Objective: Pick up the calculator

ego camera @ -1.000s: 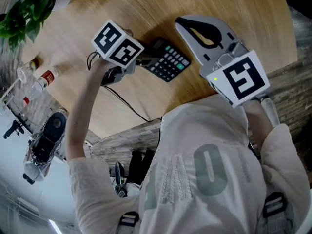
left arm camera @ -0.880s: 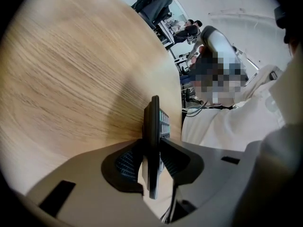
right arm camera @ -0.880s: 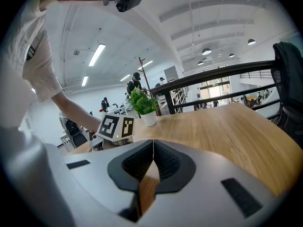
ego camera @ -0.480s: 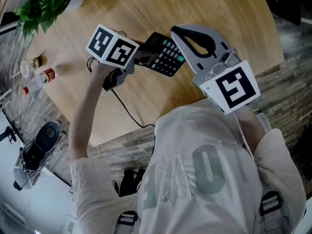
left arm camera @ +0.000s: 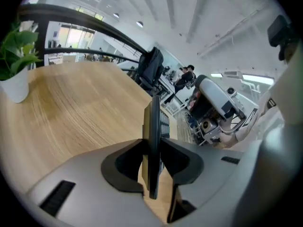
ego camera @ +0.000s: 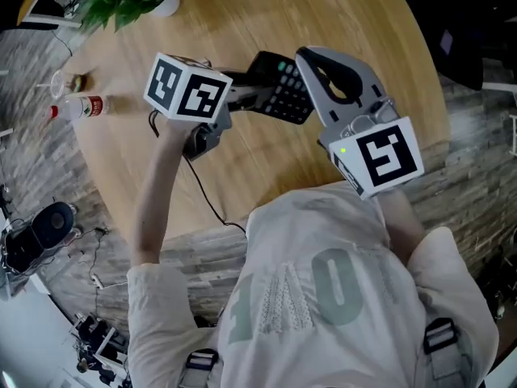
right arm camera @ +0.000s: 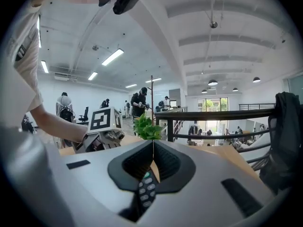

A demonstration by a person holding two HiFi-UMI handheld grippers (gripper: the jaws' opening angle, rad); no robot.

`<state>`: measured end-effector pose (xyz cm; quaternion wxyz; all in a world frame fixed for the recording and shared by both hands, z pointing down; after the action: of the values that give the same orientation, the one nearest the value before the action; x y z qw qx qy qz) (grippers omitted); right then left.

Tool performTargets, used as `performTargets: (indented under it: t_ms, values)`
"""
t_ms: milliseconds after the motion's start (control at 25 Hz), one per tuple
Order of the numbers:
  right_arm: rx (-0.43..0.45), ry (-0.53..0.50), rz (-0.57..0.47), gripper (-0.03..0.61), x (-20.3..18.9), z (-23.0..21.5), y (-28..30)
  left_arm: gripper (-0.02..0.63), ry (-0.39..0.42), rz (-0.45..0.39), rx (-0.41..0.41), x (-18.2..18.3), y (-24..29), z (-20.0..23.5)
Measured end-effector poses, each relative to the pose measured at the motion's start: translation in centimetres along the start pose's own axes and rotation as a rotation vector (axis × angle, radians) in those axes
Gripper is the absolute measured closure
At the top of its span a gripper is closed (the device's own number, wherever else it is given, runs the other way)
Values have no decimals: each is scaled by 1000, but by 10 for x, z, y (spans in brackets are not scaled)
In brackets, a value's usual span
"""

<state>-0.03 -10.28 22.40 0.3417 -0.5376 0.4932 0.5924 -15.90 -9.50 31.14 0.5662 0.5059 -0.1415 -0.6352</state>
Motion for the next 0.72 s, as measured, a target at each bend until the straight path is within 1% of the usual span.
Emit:
performTargets:
  t_ms: [120,240,360,440,520,560,640,720]
  values:
    - [-1,-33,-32,558,13,-2,0,492,-45,-186,77,10,-24,-7]
    - [11,-39,-74,558,22,-1,2,492,-86,-371,161,19,-52,-18]
    - [25,-30,-105,558,24,6,3,492,-117,-504,240,22,-78,-27]
    - [44,-39,-112,558,24,12,4,492,-138,-585,310,20,-93,-33]
    - [56,-69,-111,558,25,18,4,492,-148,-686,395,16,-106,-40]
    - [57,-85,-111,558,26,21,4,492,-138,-748,448,14,-113,-44]
    - [58,-105,-115,558,27,22,4,492,-91,-877,572,11,-123,-52]
    - [61,-106,-123,558,28,22,3,492,-59,-984,689,6,-131,-60]
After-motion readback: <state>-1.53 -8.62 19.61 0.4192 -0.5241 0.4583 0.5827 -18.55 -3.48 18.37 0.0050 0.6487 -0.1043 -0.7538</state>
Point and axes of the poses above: the fingertips, and each gripper's own axes: y forward along the fingers, z to its left, x out of its top, the point moved 8 cm from there along -y, backward along the fingers, and after that the axes turned 14 degrees about x, right-handed, at the moved point
